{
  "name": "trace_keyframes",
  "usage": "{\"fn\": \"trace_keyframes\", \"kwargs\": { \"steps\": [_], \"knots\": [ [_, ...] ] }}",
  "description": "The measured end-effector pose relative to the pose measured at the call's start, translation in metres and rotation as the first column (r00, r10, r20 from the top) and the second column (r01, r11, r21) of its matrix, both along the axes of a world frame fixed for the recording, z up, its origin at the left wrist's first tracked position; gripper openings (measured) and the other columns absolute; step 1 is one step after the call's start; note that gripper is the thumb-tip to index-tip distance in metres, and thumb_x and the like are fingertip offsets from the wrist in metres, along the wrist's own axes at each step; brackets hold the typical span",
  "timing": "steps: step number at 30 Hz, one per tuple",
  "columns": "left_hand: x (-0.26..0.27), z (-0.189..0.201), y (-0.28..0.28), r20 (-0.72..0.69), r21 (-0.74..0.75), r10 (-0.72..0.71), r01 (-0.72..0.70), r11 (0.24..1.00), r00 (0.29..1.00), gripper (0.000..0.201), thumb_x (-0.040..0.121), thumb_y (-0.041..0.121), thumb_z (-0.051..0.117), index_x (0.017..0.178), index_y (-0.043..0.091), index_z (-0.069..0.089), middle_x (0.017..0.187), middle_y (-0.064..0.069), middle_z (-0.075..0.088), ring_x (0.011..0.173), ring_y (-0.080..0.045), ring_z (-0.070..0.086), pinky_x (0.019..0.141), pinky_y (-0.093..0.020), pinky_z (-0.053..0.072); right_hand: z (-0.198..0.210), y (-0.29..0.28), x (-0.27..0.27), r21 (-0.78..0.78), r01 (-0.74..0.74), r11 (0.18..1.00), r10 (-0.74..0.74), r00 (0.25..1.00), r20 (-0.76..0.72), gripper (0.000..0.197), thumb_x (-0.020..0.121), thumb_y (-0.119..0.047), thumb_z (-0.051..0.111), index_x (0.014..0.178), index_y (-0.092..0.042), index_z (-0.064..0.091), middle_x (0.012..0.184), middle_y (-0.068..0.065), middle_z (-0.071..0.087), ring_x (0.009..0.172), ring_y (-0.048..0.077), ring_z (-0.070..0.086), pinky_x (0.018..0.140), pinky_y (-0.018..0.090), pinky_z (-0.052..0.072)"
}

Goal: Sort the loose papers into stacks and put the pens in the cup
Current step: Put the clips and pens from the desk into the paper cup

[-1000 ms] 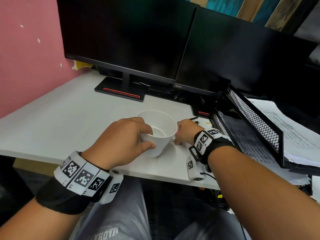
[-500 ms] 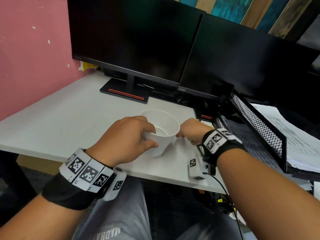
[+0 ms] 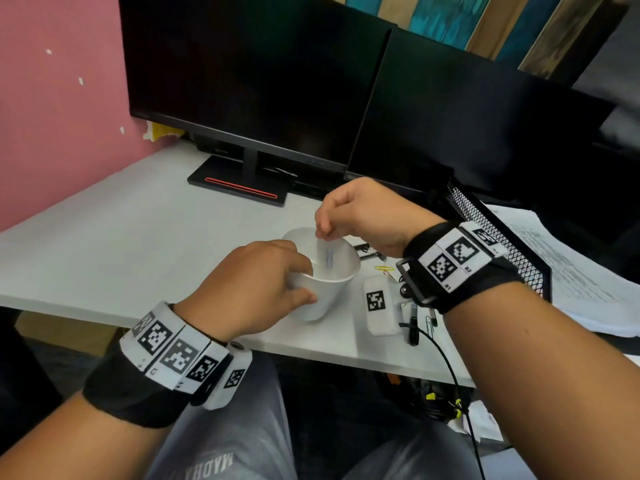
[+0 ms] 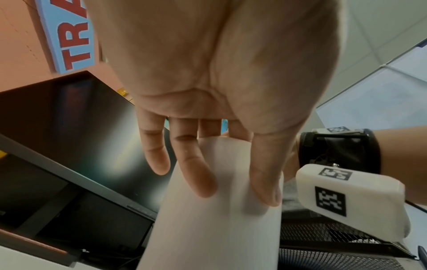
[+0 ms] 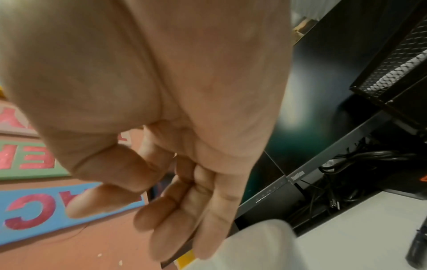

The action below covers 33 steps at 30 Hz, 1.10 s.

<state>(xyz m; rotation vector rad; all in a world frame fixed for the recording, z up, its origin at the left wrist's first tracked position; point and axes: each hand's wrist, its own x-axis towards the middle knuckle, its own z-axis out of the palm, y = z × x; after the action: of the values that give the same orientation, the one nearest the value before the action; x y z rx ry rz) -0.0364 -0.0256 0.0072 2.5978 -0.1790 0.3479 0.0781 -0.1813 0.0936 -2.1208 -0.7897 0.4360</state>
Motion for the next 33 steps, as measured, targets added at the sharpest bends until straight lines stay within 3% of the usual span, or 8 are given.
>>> {"fn": "trace_keyframes", "kwargs": {
  "steps": [7,11,14,19,22,28,31,33],
  "knots": [
    [0.001,-0.001,0.004,0.005,-0.011,0.023,-0.023,1.0,1.0,0.038,0.088,0.052,0.074,0.121,0.033,0.073,0.109,0.018,0.064,0.088,-0.005,0.053,0.08,-0.025,0.04,-0.023,-0.046,0.043,0.189,0.452,0.872,-0.449,0.892,-0.058,0.023,0.096,0.005,0.054,0.083,-0.002,0.071,0.081,0.014,0.067,0.086,0.031,0.069,0.084,0.042,0.062],
    [0.001,-0.001,0.004,0.001,-0.002,0.02,-0.02,1.0,1.0,0.037,0.088,0.052,0.074,0.12,0.033,0.073,0.111,0.017,0.064,0.089,-0.005,0.054,0.08,-0.025,0.04,-0.066,-0.076,0.076,-0.301,0.493,0.817,-0.502,0.863,0.052,0.026,0.099,-0.011,0.062,0.123,-0.002,0.069,0.106,0.009,0.071,0.106,0.034,0.074,0.086,0.041,0.063],
    [0.002,-0.002,0.003,-0.006,-0.004,0.015,-0.015,1.0,1.0,0.037,0.088,0.052,0.073,0.12,0.034,0.073,0.111,0.018,0.064,0.089,-0.005,0.055,0.081,-0.025,0.041,-0.092,-0.092,0.084,-0.666,0.448,0.596,-0.32,0.894,0.314,0.034,0.101,-0.021,0.059,0.132,-0.007,0.065,0.117,0.005,0.07,0.108,0.026,0.07,0.085,0.034,0.057],
    [0.003,-0.003,0.003,-0.001,-0.005,0.015,-0.015,1.0,1.0,0.036,0.088,0.051,0.074,0.119,0.033,0.074,0.11,0.019,0.064,0.087,-0.005,0.054,0.08,-0.025,0.041,-0.112,-0.093,0.107,-0.589,0.535,0.605,-0.463,0.839,0.287,0.051,0.072,-0.026,0.076,0.121,-0.013,0.075,0.121,0.012,0.074,0.111,0.032,0.072,0.095,0.044,0.061],
    [0.003,-0.003,0.005,0.002,-0.005,0.018,-0.018,1.0,1.0,0.037,0.088,0.052,0.073,0.119,0.033,0.074,0.109,0.018,0.064,0.086,-0.005,0.054,0.079,-0.024,0.04,-0.113,-0.079,0.098,-0.629,0.535,0.564,-0.44,0.839,0.319,0.031,0.086,-0.022,0.067,0.115,-0.013,0.072,0.124,0.008,0.072,0.112,0.028,0.071,0.093,0.036,0.061],
    [0.004,-0.003,0.008,0.005,-0.022,0.032,-0.032,0.999,0.999,0.035,0.087,0.052,0.074,0.117,0.034,0.074,0.107,0.018,0.064,0.084,-0.006,0.055,0.078,-0.025,0.041,-0.11,-0.088,0.109,-0.568,0.461,0.682,-0.448,0.877,0.173,0.017,0.089,-0.012,0.073,0.105,-0.016,0.076,0.08,-0.003,0.069,0.066,0.011,0.063,0.049,0.016,0.052],
    [0.004,-0.003,0.009,0.005,-0.032,0.03,-0.03,0.999,1.0,0.034,0.087,0.051,0.074,0.116,0.035,0.074,0.106,0.018,0.064,0.085,-0.006,0.056,0.077,-0.025,0.04,-0.107,-0.092,0.115,-0.431,0.518,0.739,-0.521,0.845,0.123,0.025,0.096,-0.013,0.068,0.118,-0.003,0.073,0.091,0.007,0.075,0.072,0.017,0.067,0.074,0.026,0.065],
    [0.004,-0.003,0.009,0.008,-0.036,0.03,-0.03,0.999,1.0,0.033,0.087,0.051,0.075,0.115,0.035,0.075,0.105,0.018,0.064,0.085,-0.006,0.056,0.077,-0.025,0.04,-0.104,-0.092,0.117,-0.441,0.531,0.723,-0.517,0.84,0.163,0.034,0.1,-0.014,0.063,0.13,0.0,0.068,0.107,0.013,0.074,0.07,0.013,0.062,0.072,0.023,0.063]
  ]
}}
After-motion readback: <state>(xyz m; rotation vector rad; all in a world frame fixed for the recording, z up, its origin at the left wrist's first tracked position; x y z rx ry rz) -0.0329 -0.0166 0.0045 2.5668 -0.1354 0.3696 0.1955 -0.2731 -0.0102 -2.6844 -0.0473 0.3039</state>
